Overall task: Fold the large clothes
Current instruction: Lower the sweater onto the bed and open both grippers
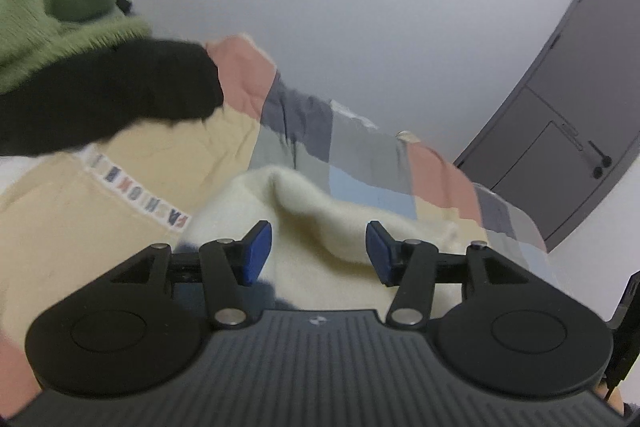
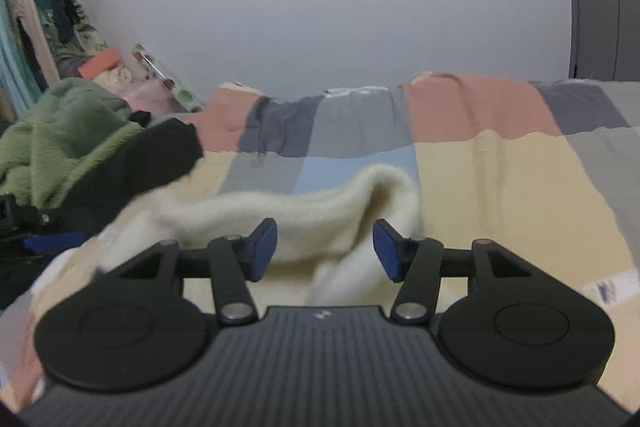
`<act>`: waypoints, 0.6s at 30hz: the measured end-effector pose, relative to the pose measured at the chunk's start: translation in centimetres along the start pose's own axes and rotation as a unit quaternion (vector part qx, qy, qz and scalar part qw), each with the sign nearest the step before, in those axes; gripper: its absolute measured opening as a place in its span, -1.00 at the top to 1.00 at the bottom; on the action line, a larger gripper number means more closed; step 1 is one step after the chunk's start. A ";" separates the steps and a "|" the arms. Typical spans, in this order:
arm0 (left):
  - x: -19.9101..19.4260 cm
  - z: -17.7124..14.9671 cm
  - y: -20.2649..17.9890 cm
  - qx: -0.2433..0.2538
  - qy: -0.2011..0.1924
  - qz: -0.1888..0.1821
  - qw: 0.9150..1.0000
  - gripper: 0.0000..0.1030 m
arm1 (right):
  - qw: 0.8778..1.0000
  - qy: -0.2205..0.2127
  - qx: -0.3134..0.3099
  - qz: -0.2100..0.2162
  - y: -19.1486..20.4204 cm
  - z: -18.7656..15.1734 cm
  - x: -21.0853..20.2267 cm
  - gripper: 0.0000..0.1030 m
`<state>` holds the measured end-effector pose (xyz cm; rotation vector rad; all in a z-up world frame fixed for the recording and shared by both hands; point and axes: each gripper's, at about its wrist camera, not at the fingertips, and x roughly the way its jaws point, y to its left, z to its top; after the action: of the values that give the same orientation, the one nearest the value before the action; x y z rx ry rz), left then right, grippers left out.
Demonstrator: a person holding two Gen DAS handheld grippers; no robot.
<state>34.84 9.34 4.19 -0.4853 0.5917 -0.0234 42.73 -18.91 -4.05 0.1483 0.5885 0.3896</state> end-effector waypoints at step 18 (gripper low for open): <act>-22.2 -13.7 -5.7 0.057 -0.040 -0.002 0.998 -0.13 | 1.000 -0.019 -0.010 -0.018 1.8 -9.2 -22.3 -0.08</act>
<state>9.54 1.82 8.62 -0.3753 0.5076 -0.0412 19.94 -25.90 0.25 0.1258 0.5497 0.3565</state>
